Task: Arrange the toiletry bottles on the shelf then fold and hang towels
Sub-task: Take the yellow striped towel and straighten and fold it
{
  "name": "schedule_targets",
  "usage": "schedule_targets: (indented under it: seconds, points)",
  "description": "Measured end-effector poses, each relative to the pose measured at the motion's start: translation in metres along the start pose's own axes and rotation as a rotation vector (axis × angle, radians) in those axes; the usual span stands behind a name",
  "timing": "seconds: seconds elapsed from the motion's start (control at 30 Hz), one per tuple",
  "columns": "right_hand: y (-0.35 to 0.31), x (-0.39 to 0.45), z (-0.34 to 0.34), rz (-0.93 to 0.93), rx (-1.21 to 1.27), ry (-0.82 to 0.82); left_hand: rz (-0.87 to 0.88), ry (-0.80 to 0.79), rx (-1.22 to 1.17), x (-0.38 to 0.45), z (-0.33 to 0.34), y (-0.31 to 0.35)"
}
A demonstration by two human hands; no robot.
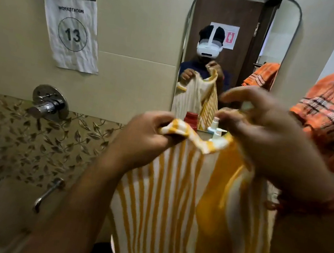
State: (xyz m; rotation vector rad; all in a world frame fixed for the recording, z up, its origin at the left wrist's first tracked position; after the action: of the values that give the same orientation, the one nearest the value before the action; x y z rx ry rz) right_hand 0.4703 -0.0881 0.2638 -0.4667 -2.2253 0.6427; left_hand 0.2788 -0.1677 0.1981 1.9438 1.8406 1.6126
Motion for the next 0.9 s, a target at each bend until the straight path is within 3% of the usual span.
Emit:
schedule_targets:
  seconds: [0.07, 0.1, 0.2, 0.33, 0.53, 0.63, 0.9]
  points:
    - [0.006, 0.004, 0.028, 0.021, -0.219, -0.213, 0.097, -0.056, -0.095, 0.012, 0.006, 0.021]
    - [0.007, 0.005, 0.036, 0.002, -0.302, -0.243, 0.132, -0.064, -0.12, 0.016, 0.007, 0.026]
    - [0.015, 0.01, 0.028, -0.025, -0.315, -0.125, 0.094, -0.082, -0.128, 0.017, 0.003, 0.018]
    - [0.024, 0.009, -0.007, -0.009, -0.14, 0.303, -0.085, -0.007, -0.199, 0.005, -0.006, -0.024]
    - [0.027, 0.018, 0.003, -0.014, -0.077, 0.252, -0.185, 0.333, -0.622, 0.012, -0.006, -0.033]
    - [0.033, 0.021, 0.009, 0.004, -0.081, 0.189, -0.211, 0.426, -0.797, 0.023, -0.008, -0.027]
    - [0.047, 0.027, 0.002, 0.064, -0.071, 0.234, -0.096, 0.506, -0.575, 0.039, -0.018, -0.004]
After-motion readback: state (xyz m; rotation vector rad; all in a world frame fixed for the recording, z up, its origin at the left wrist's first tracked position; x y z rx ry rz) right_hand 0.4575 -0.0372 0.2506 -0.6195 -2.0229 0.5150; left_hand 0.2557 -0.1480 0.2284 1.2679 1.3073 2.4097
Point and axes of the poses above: each hand's wrist, its own x-axis towards the middle knuckle, its own z-axis out of the palm, y = z × x, the point moved 3 cm from there along x, towards the middle knuckle, and after that the axes turned 3 degrees about -x, right-handed, at the moved point
